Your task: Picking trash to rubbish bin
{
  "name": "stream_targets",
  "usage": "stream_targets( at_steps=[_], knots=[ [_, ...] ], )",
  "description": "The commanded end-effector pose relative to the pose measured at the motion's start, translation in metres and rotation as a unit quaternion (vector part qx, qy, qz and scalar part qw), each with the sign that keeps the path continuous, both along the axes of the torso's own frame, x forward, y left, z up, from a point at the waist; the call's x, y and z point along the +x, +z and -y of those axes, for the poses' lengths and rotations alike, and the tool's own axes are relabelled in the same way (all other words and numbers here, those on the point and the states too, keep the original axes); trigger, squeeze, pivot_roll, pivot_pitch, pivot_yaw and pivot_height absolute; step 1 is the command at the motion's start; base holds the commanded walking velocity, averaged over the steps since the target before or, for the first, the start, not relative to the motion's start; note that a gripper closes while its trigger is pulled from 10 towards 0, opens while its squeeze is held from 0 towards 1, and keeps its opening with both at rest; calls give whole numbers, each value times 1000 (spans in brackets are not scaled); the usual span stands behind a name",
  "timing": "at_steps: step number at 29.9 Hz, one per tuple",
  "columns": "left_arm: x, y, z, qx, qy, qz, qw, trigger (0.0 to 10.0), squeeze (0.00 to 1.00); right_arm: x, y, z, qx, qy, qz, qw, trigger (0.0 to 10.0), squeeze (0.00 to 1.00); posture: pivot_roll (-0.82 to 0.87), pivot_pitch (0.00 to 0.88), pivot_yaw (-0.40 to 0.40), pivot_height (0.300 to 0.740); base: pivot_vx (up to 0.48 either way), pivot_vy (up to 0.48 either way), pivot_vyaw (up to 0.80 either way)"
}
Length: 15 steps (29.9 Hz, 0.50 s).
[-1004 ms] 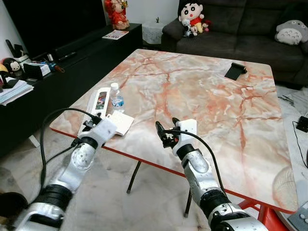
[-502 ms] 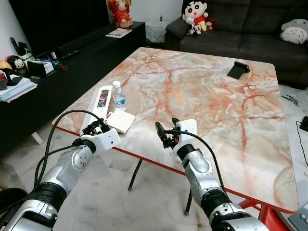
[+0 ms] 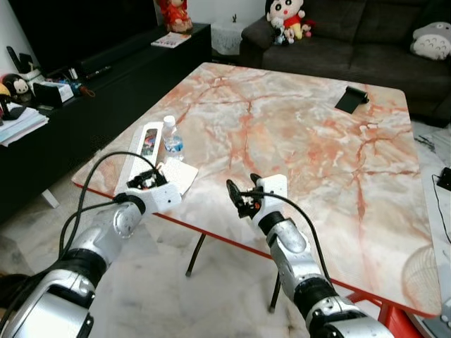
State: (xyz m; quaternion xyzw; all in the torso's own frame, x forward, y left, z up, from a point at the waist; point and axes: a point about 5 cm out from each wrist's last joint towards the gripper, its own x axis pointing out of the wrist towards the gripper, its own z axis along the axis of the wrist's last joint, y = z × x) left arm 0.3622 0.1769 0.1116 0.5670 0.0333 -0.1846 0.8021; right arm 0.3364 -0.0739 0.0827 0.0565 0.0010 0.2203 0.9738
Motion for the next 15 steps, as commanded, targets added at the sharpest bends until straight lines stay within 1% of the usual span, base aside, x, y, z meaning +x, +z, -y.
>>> stream_targets(
  at_steps=[1, 5, 7, 9, 15],
  knots=[
    [3, 3, 2, 13, -11, -2, 1000, 10000, 0, 1, 3, -1, 0, 3, 7, 1000, 10000, 0, -47, 14, 30, 740, 0, 0, 0],
    [4, 1, 3, 15, -13, -7, 1000, 10000, 0, 0, 3, -1, 0, 3, 7, 1000, 10000, 0, -47, 17, 31, 740, 0, 0, 0],
    [5, -3, 5, 28, -20, -24, 999, 10000, 0, -1, 2, -1, 0, 2, 6, 1000, 10000, 0, -50, 29, 33, 740, 0, 0, 0],
    [5, -4, 6, 33, -25, -32, 999, 10000, 0, -1, 1, 0, 0, 1, 5, 1000, 10000, 0, -51, 31, 33, 740, 0, 0, 0],
    [5, -7, 8, 38, -34, -42, 998, 10000, 0, -3, -1, 0, 1, 0, 3, 1000, 10000, 0, -52, 40, 36, 740, 0, 0, 0]
  ],
)
